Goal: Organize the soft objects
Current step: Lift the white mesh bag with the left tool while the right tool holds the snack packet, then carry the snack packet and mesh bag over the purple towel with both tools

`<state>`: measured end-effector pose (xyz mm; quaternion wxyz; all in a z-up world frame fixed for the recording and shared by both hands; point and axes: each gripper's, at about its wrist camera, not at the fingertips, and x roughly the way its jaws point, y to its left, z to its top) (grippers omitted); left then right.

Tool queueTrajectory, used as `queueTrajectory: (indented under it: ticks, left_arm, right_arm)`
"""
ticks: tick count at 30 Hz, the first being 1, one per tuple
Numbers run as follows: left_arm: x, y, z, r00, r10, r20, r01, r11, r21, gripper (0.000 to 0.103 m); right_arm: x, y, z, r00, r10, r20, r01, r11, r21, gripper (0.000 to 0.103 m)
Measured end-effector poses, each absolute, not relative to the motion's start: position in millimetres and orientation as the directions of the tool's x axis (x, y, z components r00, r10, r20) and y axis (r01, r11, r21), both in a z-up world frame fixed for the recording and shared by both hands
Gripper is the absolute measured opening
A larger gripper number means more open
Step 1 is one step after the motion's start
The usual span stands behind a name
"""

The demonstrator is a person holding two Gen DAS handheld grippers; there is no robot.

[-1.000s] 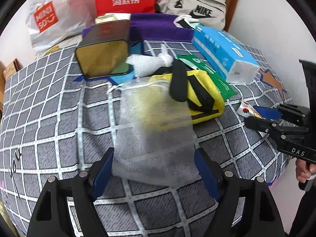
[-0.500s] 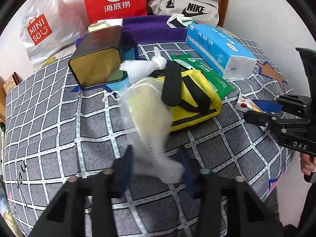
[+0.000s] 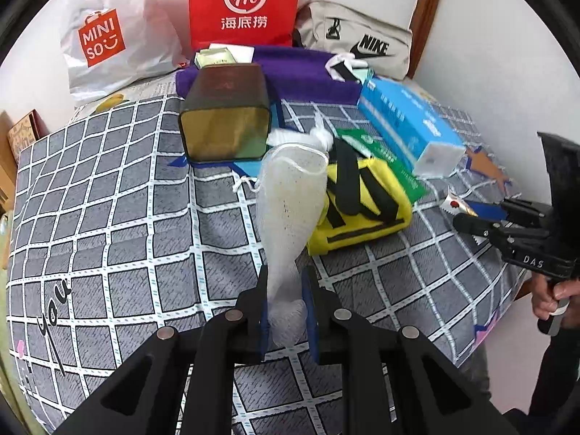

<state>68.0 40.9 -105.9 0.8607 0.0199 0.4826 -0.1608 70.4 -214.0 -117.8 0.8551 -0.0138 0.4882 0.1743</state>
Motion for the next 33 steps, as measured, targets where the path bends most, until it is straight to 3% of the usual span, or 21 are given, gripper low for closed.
queueTrajectory:
  ticks: [33]
  left_arm:
    - [111,38,-56,0.567,-0.286,-0.772,0.291,0.947,-0.137,0.008]
  right_arm:
    - [98,-215,-61,0.546,0.3,-0.782,-0.348,0.93,0.113,0.034]
